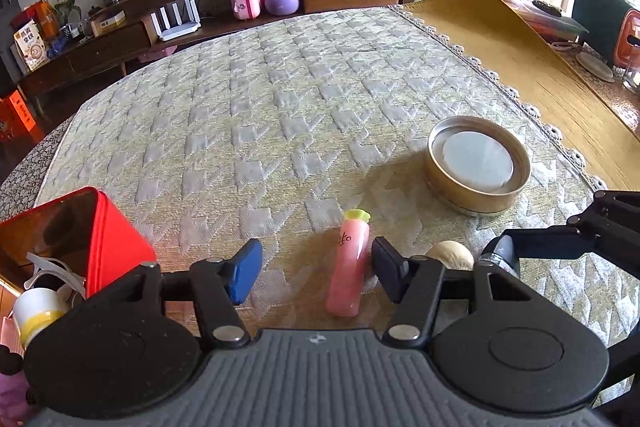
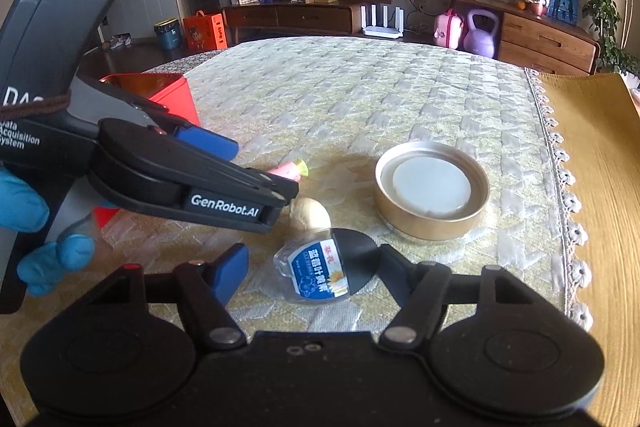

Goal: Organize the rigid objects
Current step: 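Grasp the pink lighter with the left tool while the right tool grasps the blue-label bottle, then carry the pink lighter in the left tool while the right tool carries the bottle over the tin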

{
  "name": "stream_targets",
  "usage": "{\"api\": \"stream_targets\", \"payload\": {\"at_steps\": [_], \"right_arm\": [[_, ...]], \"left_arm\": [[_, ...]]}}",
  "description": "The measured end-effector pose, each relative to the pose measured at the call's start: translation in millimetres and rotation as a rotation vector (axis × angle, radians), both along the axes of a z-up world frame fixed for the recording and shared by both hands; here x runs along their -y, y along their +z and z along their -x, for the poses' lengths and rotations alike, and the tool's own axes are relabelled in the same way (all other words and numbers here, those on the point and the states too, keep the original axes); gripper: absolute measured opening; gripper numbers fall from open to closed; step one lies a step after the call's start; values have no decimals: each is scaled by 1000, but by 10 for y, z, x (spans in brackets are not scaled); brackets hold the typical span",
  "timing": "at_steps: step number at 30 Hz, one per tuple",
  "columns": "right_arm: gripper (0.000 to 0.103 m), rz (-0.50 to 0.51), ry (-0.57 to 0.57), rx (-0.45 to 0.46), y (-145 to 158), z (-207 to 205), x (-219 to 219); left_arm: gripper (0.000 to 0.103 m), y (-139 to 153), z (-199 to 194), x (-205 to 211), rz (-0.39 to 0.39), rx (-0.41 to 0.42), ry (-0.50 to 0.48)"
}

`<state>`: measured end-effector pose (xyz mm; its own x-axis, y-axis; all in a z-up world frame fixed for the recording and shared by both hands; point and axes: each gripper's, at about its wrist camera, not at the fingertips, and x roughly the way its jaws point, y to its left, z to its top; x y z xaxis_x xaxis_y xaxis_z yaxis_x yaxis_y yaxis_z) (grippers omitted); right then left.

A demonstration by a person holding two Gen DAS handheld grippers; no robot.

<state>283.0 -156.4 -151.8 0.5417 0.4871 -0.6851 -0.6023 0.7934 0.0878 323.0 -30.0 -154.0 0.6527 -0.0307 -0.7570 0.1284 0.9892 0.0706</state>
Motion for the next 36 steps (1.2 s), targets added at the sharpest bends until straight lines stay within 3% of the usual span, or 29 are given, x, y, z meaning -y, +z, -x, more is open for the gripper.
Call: {"api": "stream_targets", "payload": {"at_steps": [3,5,8,19,36], "right_arm": [[60,6,-8,5,4,-16,4],[54,10,-11,9,6,-14,12],[54,11,-16,12,8,-1,26],[54,5,-41,22,103,229,91],[54,-12,17,100,707,767,-114]], "left_arm": [[36,11,17,29,21,-5,-22],[31,17,31,47,33,-9,-32],[16,25,50,67,59,-18,-41],[16,127,184,5,104,-33,-15],[16,649,816,-381,178,-13,44]]}}
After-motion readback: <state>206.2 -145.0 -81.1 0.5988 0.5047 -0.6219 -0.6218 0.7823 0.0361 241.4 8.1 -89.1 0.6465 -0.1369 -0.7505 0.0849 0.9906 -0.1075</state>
